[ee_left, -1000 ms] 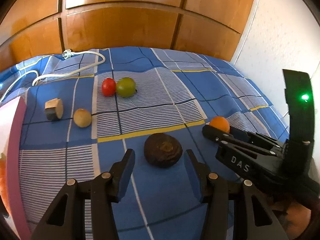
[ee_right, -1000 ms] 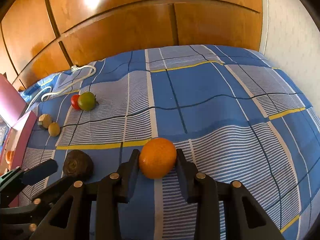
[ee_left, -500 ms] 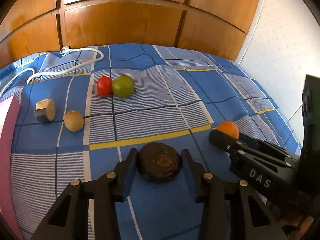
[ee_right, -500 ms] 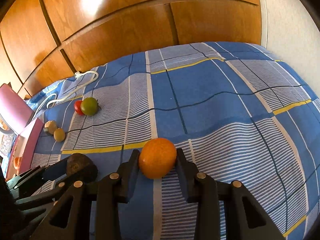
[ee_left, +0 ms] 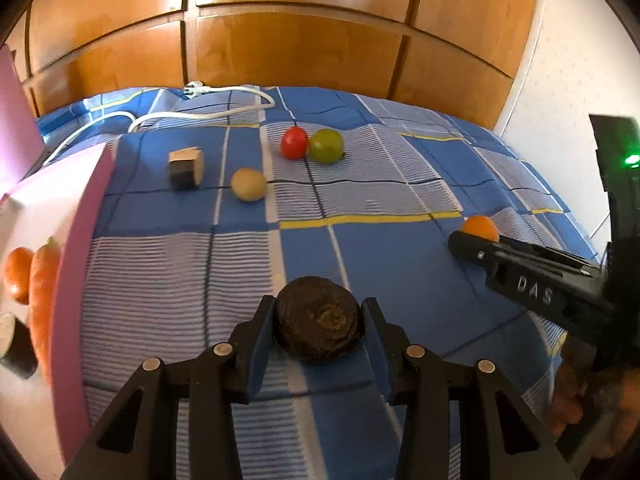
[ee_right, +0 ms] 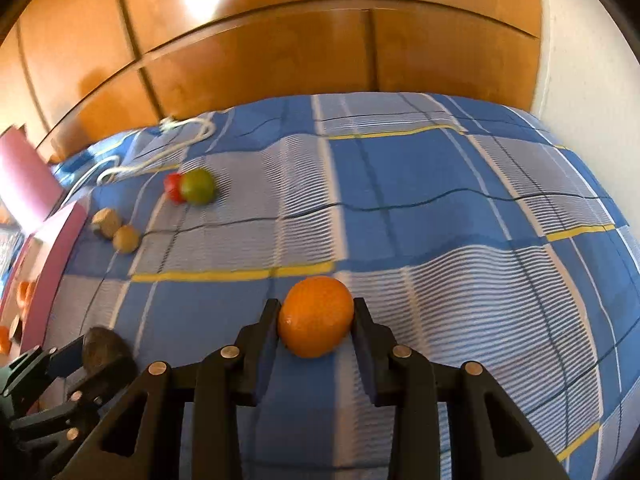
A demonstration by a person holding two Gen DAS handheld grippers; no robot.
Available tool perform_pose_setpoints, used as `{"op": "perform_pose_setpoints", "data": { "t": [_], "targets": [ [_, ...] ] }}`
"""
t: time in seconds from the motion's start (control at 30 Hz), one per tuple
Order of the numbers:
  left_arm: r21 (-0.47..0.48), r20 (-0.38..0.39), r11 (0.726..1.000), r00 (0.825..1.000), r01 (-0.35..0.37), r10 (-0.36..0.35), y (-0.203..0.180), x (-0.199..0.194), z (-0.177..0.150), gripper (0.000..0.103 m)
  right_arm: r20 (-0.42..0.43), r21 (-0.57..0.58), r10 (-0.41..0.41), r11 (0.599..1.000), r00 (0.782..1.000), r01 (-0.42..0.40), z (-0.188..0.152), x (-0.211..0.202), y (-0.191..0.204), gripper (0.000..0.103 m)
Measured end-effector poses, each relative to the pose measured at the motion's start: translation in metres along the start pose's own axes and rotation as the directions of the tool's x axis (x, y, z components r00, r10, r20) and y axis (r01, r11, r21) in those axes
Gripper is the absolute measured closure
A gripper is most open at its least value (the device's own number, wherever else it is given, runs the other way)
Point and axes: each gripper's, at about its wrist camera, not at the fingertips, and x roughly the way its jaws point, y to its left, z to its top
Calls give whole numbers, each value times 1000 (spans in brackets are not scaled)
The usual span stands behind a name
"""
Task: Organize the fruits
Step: 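Grasp the dark avocado with the left gripper while the right gripper holds the orange, then carry the avocado and orange over the tray with both grippers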
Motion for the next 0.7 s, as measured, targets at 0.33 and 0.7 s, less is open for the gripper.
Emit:
{"op": "perform_pose_setpoints", "data": {
  "t": [0.33,0.7],
  "targets": [
    [-26,-4,1000,1000,0,0,10,-13,-11,61,-10,-100,55,993,998,-55,-24,-10,43,67],
    [-58,-10,998,1000,-21,20,22,-34,-22,61,-35,-117,71,990,997,-75,-37,-21,57,67]
  ]
}}
